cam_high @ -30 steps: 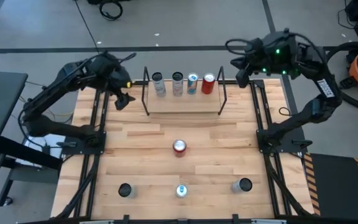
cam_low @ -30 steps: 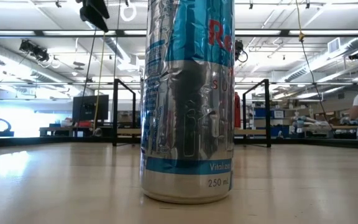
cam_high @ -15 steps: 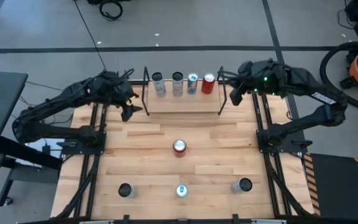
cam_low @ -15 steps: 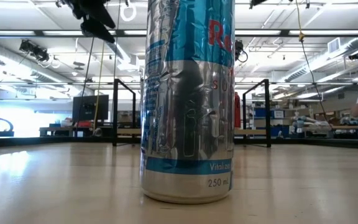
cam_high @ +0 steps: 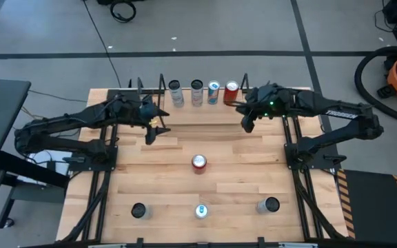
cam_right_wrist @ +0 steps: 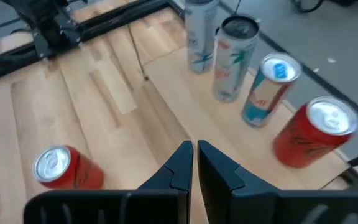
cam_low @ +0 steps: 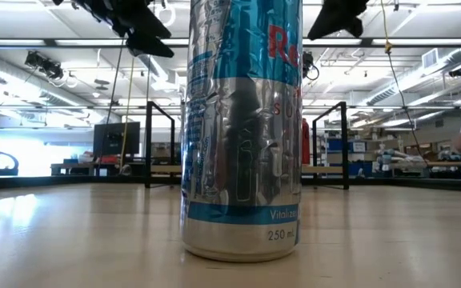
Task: Place canned beverage on shelf
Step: Put the red soda can on the shelf aligned with the other red soda can
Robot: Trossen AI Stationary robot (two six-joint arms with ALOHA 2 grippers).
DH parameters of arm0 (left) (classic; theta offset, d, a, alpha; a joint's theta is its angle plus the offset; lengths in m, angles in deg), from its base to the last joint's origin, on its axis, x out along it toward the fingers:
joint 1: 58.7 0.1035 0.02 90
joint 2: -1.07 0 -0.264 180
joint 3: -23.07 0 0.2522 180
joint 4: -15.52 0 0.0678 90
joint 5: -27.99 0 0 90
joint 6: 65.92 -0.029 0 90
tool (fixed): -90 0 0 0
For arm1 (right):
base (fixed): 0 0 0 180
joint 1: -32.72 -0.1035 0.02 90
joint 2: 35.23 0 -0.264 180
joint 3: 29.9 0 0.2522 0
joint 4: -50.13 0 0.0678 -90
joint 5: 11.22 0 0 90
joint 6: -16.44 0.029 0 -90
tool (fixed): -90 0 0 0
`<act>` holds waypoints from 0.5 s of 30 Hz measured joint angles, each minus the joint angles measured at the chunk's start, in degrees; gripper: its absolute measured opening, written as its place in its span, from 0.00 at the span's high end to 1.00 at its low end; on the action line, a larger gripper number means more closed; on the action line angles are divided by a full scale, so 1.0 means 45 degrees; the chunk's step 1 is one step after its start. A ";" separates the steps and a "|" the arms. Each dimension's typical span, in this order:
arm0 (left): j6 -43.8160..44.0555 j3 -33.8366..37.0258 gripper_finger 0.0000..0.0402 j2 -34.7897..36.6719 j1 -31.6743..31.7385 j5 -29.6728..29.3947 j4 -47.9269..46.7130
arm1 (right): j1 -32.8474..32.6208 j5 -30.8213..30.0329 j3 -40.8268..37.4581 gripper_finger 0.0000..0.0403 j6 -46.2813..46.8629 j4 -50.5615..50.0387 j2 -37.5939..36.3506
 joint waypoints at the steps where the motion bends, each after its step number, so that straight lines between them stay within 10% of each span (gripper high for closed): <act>1: -0.0165 0.0098 0.22 0.0000 -0.0090 0.0004 0.0093 | 0.0003 0.0129 -0.0106 0.92 -0.0001 0.0127 0.0088; 15: -0.0336 0.0368 0.22 -0.0005 -0.1043 -0.0007 0.0579 | 0.0008 0.1052 -0.0538 0.92 -0.0035 0.1778 0.1738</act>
